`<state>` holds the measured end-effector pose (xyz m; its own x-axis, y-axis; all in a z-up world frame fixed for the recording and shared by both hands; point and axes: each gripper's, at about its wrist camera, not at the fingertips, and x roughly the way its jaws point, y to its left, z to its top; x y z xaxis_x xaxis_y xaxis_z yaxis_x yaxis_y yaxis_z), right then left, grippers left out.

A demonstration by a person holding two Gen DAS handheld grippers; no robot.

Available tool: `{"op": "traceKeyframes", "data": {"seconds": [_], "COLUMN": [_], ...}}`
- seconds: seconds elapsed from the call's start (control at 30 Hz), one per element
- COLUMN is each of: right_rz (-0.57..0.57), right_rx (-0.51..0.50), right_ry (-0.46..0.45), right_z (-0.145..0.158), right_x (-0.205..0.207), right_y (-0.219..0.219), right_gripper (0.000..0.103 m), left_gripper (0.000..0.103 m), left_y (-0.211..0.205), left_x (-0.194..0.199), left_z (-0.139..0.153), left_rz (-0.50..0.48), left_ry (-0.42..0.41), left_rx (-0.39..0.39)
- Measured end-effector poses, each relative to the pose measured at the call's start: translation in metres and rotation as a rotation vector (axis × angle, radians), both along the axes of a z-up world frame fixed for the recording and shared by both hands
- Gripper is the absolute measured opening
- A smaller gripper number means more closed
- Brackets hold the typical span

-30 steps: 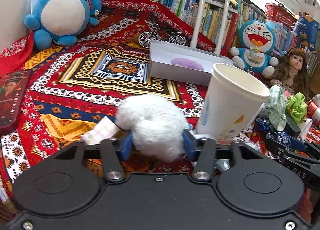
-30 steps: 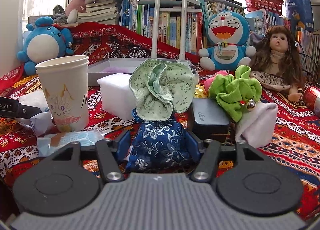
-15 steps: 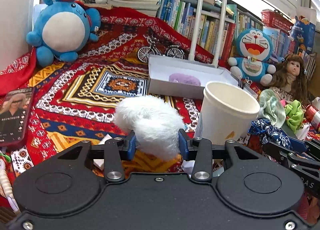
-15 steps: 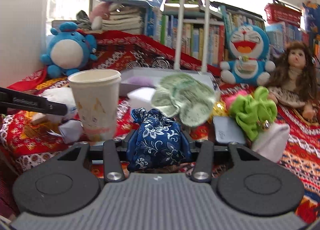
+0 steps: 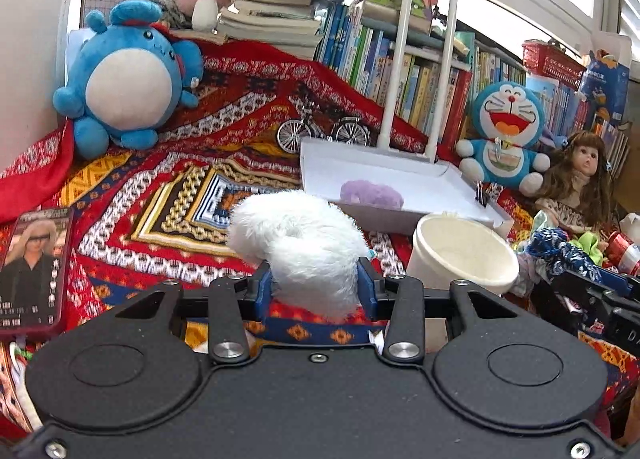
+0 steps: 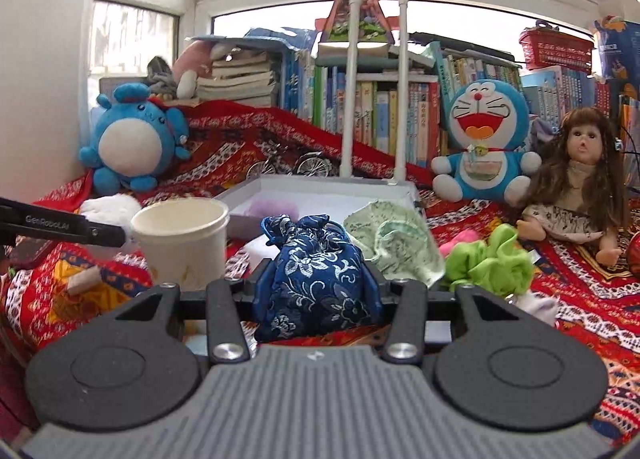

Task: Organize soft objects
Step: 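Lift the white plush with the left gripper while the right gripper grasps the blue floral pouch, then carry the white plush and blue pouch over the white tray with both grippers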

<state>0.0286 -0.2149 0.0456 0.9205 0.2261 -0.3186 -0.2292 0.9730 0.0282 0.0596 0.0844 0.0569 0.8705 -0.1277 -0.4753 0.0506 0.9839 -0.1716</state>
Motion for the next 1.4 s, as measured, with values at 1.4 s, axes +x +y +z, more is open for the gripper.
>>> {"op": "traceKeyframes", "data": {"seconds": [1.4], "right_rz": [-0.09], "right_rx": [0.178], "right_ry": [0.219], "right_z": [0.055], "right_x": [0.181], "right_y": [-0.039], "right_gripper": [0.051], "left_gripper": [0.04], "left_y": [-0.032], "left_x": [0.193], "left_z": [0.046], "left_rz": [-0.165], "left_ry": [0.147], "left_rx": [-0.048]}}
